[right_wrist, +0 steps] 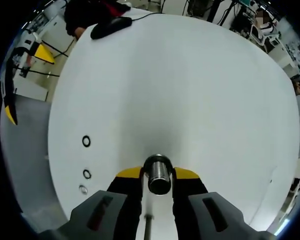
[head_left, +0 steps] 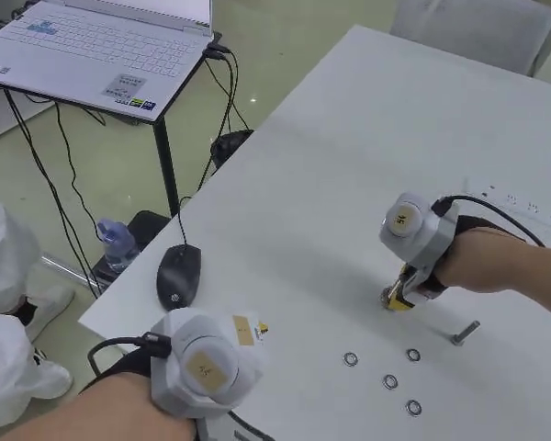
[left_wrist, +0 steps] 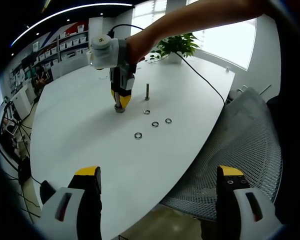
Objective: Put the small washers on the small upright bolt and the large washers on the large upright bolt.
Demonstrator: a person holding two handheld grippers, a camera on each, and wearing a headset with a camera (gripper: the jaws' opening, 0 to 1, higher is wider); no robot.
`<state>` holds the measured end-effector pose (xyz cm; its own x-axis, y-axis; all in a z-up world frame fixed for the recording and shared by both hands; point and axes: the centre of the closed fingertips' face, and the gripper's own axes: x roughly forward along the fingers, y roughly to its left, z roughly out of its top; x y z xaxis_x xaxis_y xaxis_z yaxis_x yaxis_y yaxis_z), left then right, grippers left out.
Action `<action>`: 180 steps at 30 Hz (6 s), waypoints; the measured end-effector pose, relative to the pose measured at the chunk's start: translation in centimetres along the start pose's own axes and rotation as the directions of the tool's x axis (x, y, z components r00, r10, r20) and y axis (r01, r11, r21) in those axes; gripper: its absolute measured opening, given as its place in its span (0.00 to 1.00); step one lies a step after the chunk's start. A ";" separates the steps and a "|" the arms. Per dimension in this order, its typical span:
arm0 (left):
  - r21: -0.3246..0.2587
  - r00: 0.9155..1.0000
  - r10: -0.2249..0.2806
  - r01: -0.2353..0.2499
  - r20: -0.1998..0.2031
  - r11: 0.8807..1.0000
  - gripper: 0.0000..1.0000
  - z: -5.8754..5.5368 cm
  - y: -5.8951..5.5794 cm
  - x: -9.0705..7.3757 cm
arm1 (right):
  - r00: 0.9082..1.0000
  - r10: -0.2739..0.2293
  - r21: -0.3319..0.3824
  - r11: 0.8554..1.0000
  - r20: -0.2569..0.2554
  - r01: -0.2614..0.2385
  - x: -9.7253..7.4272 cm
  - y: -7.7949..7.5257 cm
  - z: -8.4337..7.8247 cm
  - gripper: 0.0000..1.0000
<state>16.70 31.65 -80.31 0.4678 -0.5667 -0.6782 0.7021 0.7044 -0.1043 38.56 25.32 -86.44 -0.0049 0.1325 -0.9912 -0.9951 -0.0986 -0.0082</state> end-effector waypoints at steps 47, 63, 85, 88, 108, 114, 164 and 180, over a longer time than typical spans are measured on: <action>0.017 1.000 -0.013 0.013 0.001 1.000 0.93 0.5 -1.0 -0.1 | 0.996 -0.023 -0.054 0.998 0.086 0.028 -3.5 0.8 0.2 0.43; 0.024 0.999 -0.012 0.011 0.039 1.000 0.93 1.9 -0.4 -0.4 | 0.985 -0.044 -0.112 0.992 0.165 0.063 -6.2 3.2 -0.3 0.42; 0.039 0.999 0.010 -0.011 0.036 0.999 0.89 2.3 0.8 -0.2 | 0.982 -0.014 -0.107 0.994 0.187 0.034 -6.2 8.3 -3.4 0.40; -0.005 0.998 0.001 0.000 0.062 1.000 0.89 2.9 0.6 -0.3 | 0.983 -0.011 -0.096 0.995 0.185 0.029 -5.6 8.5 -3.7 0.39; -0.012 0.998 0.019 -0.018 0.056 1.000 0.88 2.2 1.0 -0.4 | 0.990 -0.013 -0.073 0.997 0.142 0.023 -0.2 7.0 -4.8 0.33; -0.023 0.999 0.018 -0.017 0.049 1.000 0.88 1.8 1.1 -0.3 | 0.992 -0.006 -0.058 0.998 0.129 0.013 0.7 6.7 -5.2 0.32; -0.011 1.000 0.010 -0.010 0.023 1.000 0.78 1.4 0.5 -0.3 | 0.996 0.002 0.010 1.000 0.091 -0.003 0.6 7.2 -5.0 0.13; 0.004 0.999 -0.002 0.002 0.034 1.000 0.78 2.4 0.7 0.4 | 0.992 -0.028 0.089 0.996 0.124 0.017 -4.1 7.6 -7.4 0.13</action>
<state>18.65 30.89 -78.90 0.4846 -0.5822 -0.6529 0.7050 0.7018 -0.1026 31.76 16.77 -83.41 0.0104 0.2568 -0.9664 -0.9999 -0.0084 -0.0130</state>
